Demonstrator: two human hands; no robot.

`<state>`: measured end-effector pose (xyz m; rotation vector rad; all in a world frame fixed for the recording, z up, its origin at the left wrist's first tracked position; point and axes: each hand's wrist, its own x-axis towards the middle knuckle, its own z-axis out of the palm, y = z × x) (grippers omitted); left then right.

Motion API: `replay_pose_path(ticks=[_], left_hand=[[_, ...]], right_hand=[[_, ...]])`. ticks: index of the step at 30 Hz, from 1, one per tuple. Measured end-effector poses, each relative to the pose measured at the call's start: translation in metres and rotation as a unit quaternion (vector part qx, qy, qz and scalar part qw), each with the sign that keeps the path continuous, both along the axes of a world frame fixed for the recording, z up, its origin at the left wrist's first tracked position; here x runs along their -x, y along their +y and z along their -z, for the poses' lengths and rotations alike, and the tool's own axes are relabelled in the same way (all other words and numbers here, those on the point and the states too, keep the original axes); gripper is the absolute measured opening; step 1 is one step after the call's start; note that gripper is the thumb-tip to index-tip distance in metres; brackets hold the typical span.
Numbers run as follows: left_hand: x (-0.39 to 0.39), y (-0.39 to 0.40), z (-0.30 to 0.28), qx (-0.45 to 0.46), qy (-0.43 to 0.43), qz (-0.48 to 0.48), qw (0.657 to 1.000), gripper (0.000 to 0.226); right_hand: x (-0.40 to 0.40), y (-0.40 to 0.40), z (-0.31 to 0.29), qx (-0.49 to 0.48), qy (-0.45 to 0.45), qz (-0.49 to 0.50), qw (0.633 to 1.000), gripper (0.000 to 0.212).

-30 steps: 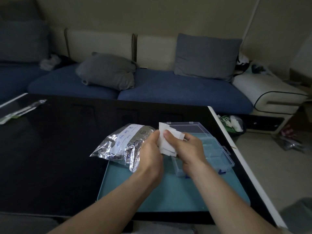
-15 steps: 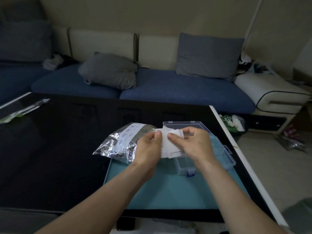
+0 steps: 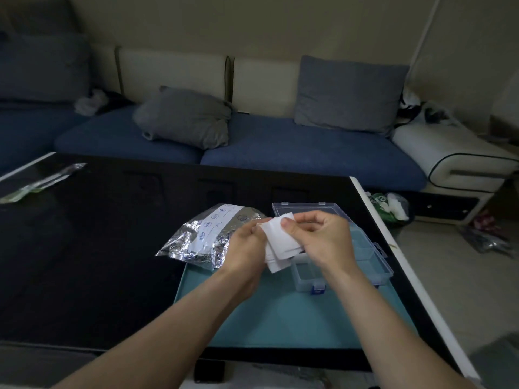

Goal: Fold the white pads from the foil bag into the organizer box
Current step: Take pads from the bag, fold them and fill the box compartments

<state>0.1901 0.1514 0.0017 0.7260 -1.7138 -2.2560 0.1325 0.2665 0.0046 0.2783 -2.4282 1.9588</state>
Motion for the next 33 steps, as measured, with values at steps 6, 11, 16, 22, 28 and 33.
replay_pose_path(ticks=[6, 11, 16, 22, 28, 33], left_hand=[[-0.001, 0.003, -0.004, -0.066, 0.026, 0.046, 0.996, 0.041], [-0.004, 0.004, -0.004, -0.075, 0.036, 0.077, 0.994, 0.044], [-0.006, -0.009, -0.011, -0.105, -0.017, 0.098, 0.99, 0.029], [-0.011, -0.022, -0.016, -0.16, -0.021, 0.211, 0.964, 0.019], [-0.01, -0.015, -0.01, -0.177, -0.001, 0.23, 0.957, 0.019], [-0.012, -0.016, -0.013, -0.218, -0.009, 0.236, 0.947, 0.018]], right_hand=[[-0.003, -0.008, 0.003, -0.09, 0.071, 0.008, 0.993, 0.017], [-0.011, -0.012, 0.002, -0.14, 0.125, -0.047, 0.981, 0.031], [-0.008, -0.005, -0.012, -0.133, 0.038, -0.137, 0.981, 0.031], [-0.006, 0.014, -0.003, -0.196, 0.029, -0.386, 0.901, 0.129], [-0.003, 0.001, 0.002, -0.27, 0.163, -0.298, 0.901, 0.101], [-0.002, 0.003, 0.004, -0.145, 0.09, -0.321, 0.931, 0.085]])
